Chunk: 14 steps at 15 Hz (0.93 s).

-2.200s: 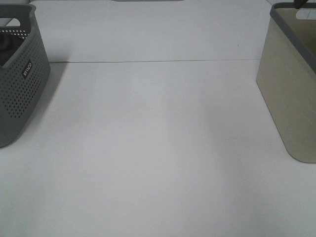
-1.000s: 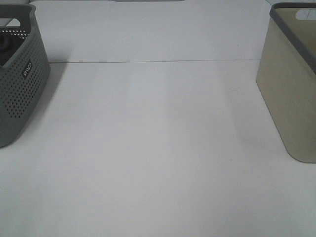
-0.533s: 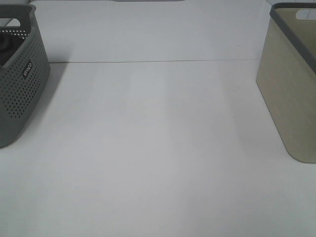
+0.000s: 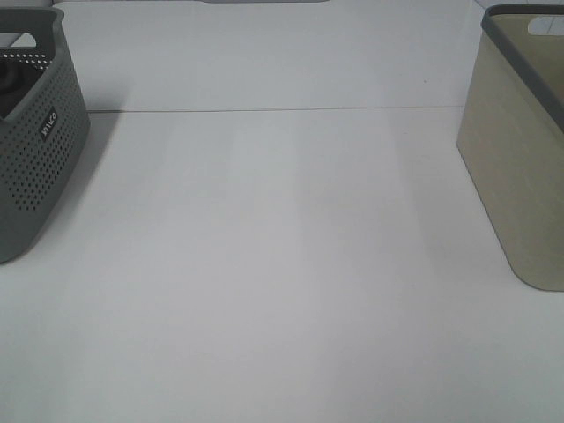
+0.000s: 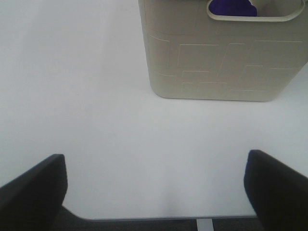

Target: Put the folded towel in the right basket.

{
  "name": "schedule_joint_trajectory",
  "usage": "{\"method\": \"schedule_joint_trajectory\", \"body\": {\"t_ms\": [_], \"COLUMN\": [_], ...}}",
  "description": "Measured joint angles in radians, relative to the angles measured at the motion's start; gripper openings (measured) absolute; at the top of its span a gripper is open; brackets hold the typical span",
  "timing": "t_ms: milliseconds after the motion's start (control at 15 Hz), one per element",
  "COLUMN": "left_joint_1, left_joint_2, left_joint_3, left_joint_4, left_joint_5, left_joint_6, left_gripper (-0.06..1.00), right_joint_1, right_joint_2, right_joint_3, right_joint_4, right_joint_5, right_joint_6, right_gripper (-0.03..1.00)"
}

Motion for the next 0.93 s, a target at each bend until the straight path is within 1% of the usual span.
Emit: {"method": "schedule_joint_trajectory", "body": {"t_ms": [133,333,933], "left_joint_1": [0.000,0.000,0.000], "left_joint_2": [0.000,0.000,0.000], "left_joint_3": [0.000,0.000,0.000], "left_joint_4": [0.000,0.000,0.000], "left_joint_5": [0.000,0.000,0.000], "left_joint_6": [0.000,0.000,0.000], "left_gripper": [0.99,0.99,0.99], "right_joint_1": [-0.009,-0.051,-0.051], "right_joint_2": [0.000,0.000,0.000], "right_joint_3": [0.000,0.000,0.000], "right_joint_4": [0.000,0.003,0.009], "right_joint_5": [0.000,0.000,0.000], "right_joint_6": [0.001,0.003,0.006], "right_gripper": [0.96,0.96,0.96]}}
